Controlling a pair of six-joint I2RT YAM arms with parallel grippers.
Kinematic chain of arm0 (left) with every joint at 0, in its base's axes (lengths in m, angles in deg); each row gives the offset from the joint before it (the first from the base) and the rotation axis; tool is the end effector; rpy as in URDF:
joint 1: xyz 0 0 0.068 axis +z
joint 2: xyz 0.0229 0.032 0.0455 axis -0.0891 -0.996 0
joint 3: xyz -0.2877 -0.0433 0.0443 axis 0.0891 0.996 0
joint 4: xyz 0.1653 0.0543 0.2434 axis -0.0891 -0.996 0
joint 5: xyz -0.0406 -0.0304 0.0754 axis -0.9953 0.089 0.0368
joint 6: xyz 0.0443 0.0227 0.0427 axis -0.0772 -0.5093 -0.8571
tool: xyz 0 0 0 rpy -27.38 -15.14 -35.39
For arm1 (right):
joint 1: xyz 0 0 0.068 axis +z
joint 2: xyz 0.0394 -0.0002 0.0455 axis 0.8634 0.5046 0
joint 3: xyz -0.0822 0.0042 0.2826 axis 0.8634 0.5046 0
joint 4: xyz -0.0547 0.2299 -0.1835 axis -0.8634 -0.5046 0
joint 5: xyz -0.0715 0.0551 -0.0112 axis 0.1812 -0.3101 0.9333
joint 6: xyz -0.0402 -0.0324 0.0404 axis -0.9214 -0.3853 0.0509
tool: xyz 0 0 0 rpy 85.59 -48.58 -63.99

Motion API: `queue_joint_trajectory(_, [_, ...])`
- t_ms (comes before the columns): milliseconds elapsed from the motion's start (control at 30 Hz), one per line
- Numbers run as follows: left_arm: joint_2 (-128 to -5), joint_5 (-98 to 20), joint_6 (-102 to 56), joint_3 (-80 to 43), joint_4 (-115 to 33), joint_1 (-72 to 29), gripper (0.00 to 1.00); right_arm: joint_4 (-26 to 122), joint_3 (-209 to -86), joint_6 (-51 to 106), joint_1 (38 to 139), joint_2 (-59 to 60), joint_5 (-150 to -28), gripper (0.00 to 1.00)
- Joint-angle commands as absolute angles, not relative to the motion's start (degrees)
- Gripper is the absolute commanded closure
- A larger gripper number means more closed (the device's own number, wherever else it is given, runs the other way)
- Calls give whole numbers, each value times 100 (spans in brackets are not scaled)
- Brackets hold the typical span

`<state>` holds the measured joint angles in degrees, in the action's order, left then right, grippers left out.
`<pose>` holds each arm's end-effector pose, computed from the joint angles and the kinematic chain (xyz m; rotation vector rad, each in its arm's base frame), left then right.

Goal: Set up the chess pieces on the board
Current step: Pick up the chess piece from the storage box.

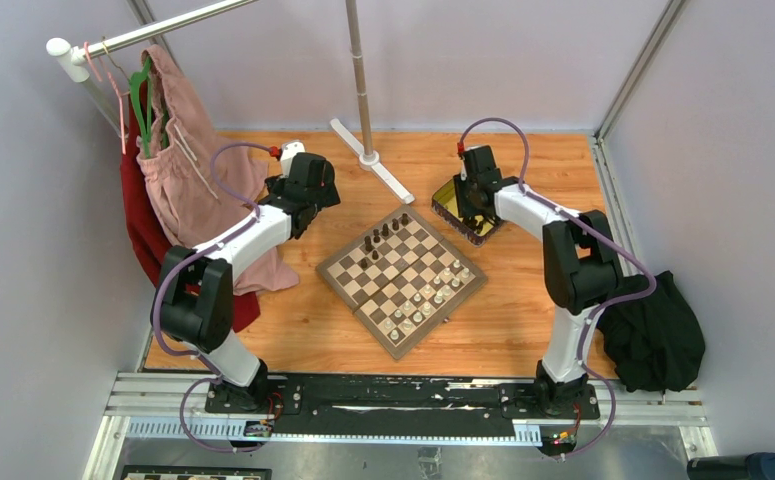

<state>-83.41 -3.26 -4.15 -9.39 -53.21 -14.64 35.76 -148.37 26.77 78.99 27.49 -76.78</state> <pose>0.3865 -0.1132 0.2369 -0.4500 2.1200 0.0483 0.4486 0.1521 0.1974 -0.2221 2.3346 0.1167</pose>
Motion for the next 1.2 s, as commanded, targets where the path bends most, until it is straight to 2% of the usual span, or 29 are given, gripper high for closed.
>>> queue_joint_trajectory(0, [-8449, -211, -472, -1105, -5187, -1502, 0, 3443, -14984, 2692, 7801, 2936, -7792, 63])
queue_joint_trajectory(433, [-8502, -249, -460, -1149, -5169, -1502, 0, 3414, -14942, 2691, 7800, 2963, -7822, 69])
queue_joint_trajectory(967, [-8502, -259, -460, -1191, -5222, -1501, 0, 3321, -15061, 2661, 7761, 2954, -7731, 95])
queue_joint_trajectory(1167, [-8493, -255, -485, -1206, -5239, -1501, 0, 3294, -15123, 2666, 7734, 2954, -7720, 99])
